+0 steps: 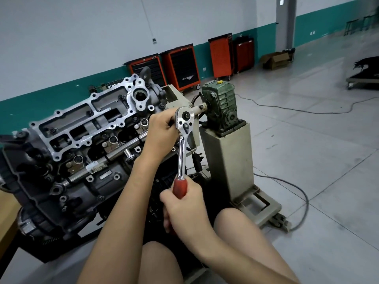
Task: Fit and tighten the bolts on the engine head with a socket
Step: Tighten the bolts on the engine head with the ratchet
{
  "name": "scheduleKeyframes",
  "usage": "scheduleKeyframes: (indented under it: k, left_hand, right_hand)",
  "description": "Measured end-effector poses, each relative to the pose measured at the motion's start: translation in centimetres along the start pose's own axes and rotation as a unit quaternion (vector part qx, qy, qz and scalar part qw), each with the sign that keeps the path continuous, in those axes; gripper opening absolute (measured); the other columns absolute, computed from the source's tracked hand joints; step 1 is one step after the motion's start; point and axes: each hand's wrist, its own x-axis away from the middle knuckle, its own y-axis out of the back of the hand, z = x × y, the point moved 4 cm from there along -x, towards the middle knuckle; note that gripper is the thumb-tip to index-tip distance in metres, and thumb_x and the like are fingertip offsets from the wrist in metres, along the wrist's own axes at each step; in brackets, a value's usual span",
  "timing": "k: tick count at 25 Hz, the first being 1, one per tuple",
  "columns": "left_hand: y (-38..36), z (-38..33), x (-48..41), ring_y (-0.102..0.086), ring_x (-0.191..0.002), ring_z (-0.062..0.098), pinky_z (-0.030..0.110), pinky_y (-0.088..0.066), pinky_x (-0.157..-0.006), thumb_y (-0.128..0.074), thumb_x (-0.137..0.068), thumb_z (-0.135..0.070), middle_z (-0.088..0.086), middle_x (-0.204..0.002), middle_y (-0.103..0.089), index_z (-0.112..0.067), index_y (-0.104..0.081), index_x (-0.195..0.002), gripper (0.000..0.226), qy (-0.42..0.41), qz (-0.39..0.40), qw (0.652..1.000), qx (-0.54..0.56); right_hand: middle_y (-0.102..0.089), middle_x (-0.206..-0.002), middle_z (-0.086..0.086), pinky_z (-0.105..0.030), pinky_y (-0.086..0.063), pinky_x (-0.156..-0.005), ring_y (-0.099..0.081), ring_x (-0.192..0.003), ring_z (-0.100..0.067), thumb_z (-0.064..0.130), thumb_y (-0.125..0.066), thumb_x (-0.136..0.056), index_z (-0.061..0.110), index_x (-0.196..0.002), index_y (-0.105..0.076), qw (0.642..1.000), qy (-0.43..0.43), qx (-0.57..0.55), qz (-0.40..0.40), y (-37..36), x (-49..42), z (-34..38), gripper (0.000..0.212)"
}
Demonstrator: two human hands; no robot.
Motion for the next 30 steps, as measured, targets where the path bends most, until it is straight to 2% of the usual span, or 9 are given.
scheduleKeyframes:
  k: [4,9,11,13,17,20,22,25,30]
  left_hand:
    - [0.1,0.2,-0.2,-0.034,-0.047,0.019,0.032,-0.031,-0.047,-0.056,-0.084,0.005,0.009,-0.048,-0.046,0.006,-0.048,-0.057,0.029,0.001,0.034,0.999,0.011]
    - [0.0,-0.6,-0.4,-0.029,-0.046,0.002,0.012,-0.023,-0.046,-0.053,-0.082,0.01,-0.004,-0.047,-0.031,0.012,-0.047,-0.06,0.023,-0.012,0.043,0.999,-0.019]
    - [0.2,-0.5,-0.3,-0.029,-0.048,0.004,0.013,-0.023,-0.047,-0.052,-0.082,0.01,0.003,-0.046,-0.035,0.013,-0.052,-0.062,0.021,-0.008,0.031,0.999,-0.021]
    - [0.3,-0.6,-0.1,-0.03,-0.05,0.007,0.017,-0.023,-0.048,-0.052,-0.081,0.008,0.02,-0.05,-0.044,0.013,-0.057,-0.065,0.018,-0.008,0.019,1.0,-0.022]
    - [0.0,-0.1,0.0,-0.041,-0.051,0.031,0.035,-0.037,-0.05,-0.056,-0.084,0.001,0.023,-0.055,-0.053,0.01,-0.057,-0.062,0.024,-0.006,-0.001,1.0,-0.018]
    - [0.0,0.3,-0.3,-0.042,-0.051,0.033,0.041,-0.038,-0.051,-0.058,-0.084,0.001,0.023,-0.055,-0.052,0.01,-0.055,-0.061,0.025,-0.003,-0.001,1.0,-0.021]
    - [0.1,0.4,-0.3,-0.04,-0.051,0.027,0.039,-0.036,-0.05,-0.057,-0.084,0.003,0.023,-0.055,-0.053,0.008,-0.055,-0.06,0.024,-0.004,0.012,1.0,-0.016]
    - [0.3,0.0,-0.3,-0.036,-0.047,0.012,0.027,-0.032,-0.047,-0.056,-0.083,0.006,0.018,-0.05,-0.05,0.01,-0.056,-0.06,0.023,-0.012,0.029,0.999,-0.023]
    - [0.2,-0.7,-0.6,-0.027,-0.045,0.004,0.014,-0.021,-0.046,-0.053,-0.081,0.011,-0.004,-0.045,-0.029,0.007,-0.042,-0.052,0.031,-0.01,0.023,0.999,-0.021]
  right_hand:
    - [-0.034,-0.047,0.01,-0.023,-0.032,-0.038,-0.032,-0.04,-0.006,-0.003,-0.058,-0.079,0.021,-0.063,-0.038,0.971,0.058,0.23,0.041,6.6,-2.1,2.7,0.036]
    - [-0.04,-0.052,0.012,-0.012,-0.03,-0.048,-0.044,-0.047,0.001,0.01,-0.061,-0.081,0.023,-0.068,-0.041,0.773,0.224,0.583,0.108,13.6,-9.0,12.2,0.027]
    - [-0.04,-0.051,0.012,-0.011,-0.028,-0.047,-0.043,-0.047,0.001,0.016,-0.059,-0.079,0.025,-0.068,-0.039,0.747,0.254,0.609,0.079,13.6,-9.6,13.1,0.025]
    - [-0.04,-0.052,0.01,-0.019,-0.027,-0.048,-0.037,-0.046,-0.002,0.004,-0.063,-0.079,0.025,-0.065,-0.037,0.802,0.211,0.557,0.045,13.0,-7.8,10.5,0.036]
    - [-0.034,-0.048,0.009,-0.024,-0.03,-0.042,-0.032,-0.043,-0.009,0.002,-0.062,-0.076,0.02,-0.062,-0.038,0.976,0.082,0.199,-0.011,6.2,-1.3,2.5,0.034]
    - [-0.037,-0.047,0.002,-0.018,-0.032,-0.035,-0.035,-0.034,-0.014,0.014,-0.055,-0.069,0.023,-0.061,-0.04,1.0,0.006,0.007,-0.021,-0.3,-0.1,-0.1,0.019]
    - [-0.037,-0.047,0.005,-0.018,-0.032,-0.036,-0.035,-0.036,-0.012,0.009,-0.057,-0.072,0.021,-0.061,-0.039,0.997,0.018,0.071,-0.013,1.3,-0.3,0.8,0.024]
    - [-0.04,-0.053,0.008,-0.025,-0.033,-0.047,-0.036,-0.047,-0.01,-0.005,-0.059,-0.08,0.011,-0.066,-0.045,0.942,0.1,0.317,0.053,8.5,-2.9,4.5,0.026]
    - [-0.042,-0.055,0.009,-0.027,-0.028,-0.053,-0.043,-0.055,-0.019,0.004,-0.062,-0.079,0.027,-0.065,-0.038,0.74,0.219,0.63,0.089,14.1,-10.1,13.7,0.036]
